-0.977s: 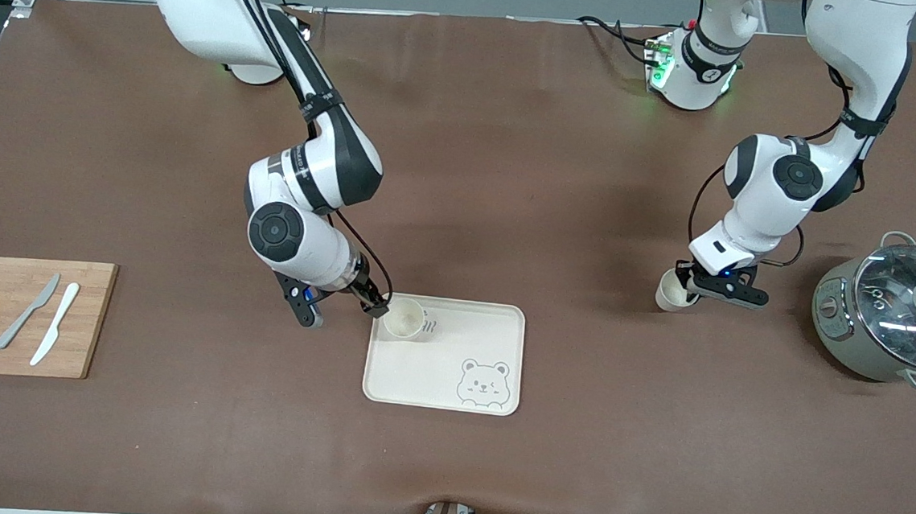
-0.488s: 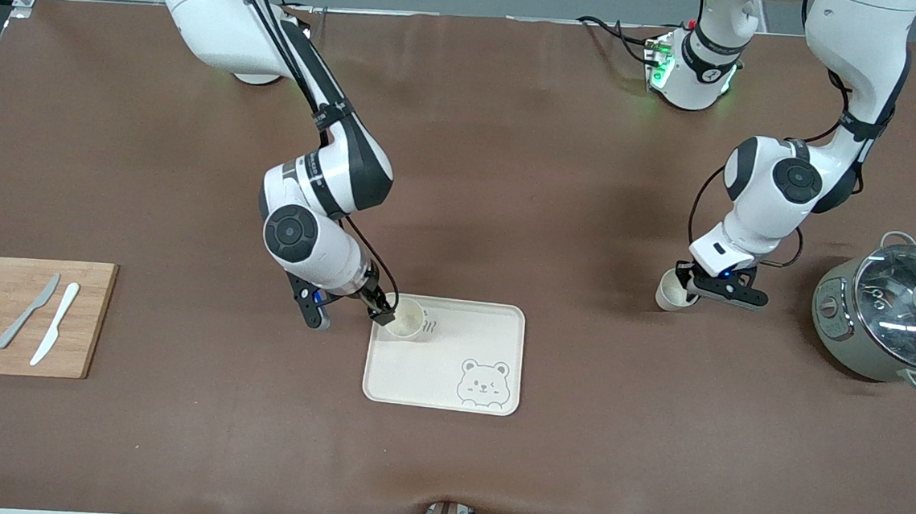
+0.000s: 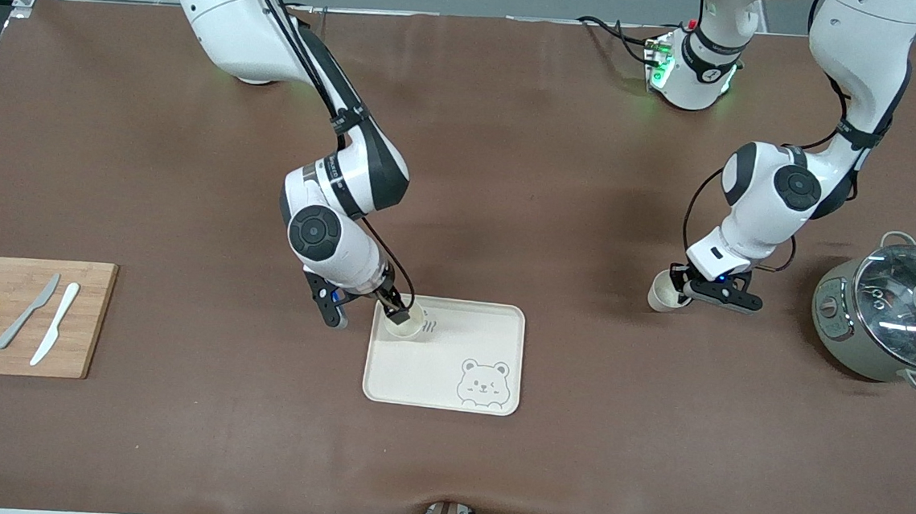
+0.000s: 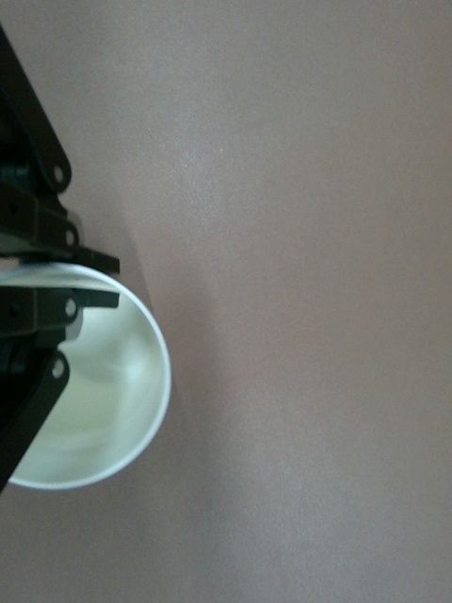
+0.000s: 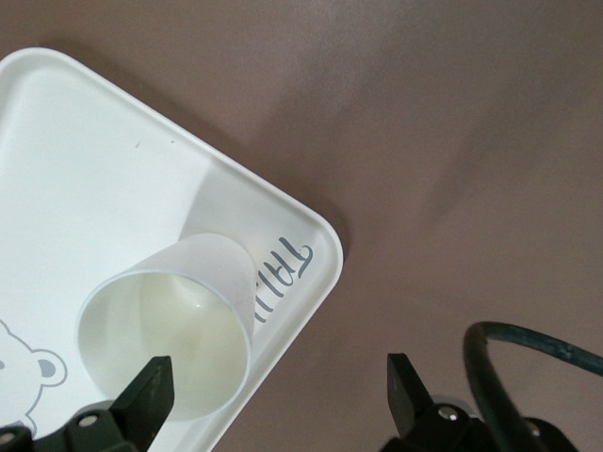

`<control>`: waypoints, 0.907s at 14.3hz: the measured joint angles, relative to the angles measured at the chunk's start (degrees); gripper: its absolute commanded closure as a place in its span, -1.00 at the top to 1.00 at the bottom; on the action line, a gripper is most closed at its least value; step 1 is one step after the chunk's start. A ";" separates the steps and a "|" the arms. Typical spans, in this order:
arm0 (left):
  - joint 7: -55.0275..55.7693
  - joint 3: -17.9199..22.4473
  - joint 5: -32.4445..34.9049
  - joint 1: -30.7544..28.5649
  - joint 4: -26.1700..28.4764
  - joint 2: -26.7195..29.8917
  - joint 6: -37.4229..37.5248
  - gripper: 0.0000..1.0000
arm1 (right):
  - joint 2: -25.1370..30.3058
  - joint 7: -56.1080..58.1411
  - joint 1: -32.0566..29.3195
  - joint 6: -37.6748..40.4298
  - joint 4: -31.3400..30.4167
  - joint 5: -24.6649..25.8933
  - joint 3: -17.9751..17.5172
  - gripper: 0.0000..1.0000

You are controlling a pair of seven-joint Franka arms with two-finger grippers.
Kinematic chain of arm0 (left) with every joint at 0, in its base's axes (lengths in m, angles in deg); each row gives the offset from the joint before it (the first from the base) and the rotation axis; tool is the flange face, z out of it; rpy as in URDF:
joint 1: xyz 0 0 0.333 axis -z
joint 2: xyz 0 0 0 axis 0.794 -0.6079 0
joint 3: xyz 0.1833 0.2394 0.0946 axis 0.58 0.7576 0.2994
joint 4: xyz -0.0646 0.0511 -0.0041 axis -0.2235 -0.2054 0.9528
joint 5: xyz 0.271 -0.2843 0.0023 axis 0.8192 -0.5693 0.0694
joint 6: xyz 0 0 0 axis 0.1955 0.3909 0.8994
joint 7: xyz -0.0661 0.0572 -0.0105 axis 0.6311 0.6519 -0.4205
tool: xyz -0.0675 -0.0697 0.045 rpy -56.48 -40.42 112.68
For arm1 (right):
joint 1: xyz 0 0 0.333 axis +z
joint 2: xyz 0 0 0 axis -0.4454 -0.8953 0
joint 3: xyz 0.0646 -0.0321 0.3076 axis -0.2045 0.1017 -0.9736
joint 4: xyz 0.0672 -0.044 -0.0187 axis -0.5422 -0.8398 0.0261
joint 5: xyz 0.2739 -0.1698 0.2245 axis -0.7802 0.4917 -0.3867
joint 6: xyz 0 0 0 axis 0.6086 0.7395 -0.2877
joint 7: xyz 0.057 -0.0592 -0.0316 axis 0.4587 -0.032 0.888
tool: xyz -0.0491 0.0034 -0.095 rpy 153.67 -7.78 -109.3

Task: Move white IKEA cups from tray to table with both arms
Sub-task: 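Lower the cup with the left gripper while the right gripper grasps the other cup, then open the left gripper while the right gripper carries the cup toward the board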

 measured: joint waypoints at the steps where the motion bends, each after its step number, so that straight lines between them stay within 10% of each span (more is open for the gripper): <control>1: -0.36 -0.06 0.00 -0.02 -0.12 -0.08 -0.01 0.68 | -0.11 -0.04 0.01 0.00 0.00 0.00 0.00 0.59; 3: -1.04 -0.09 0.00 -0.04 -0.40 -0.16 -0.02 1.00 | -0.43 -0.58 0.01 -0.01 0.00 0.00 0.04 0.45; 13: -1.74 -0.10 0.00 -0.51 -2.14 0.47 2.24 1.00 | -1.45 -1.16 0.06 -2.56 0.08 0.01 0.15 -0.51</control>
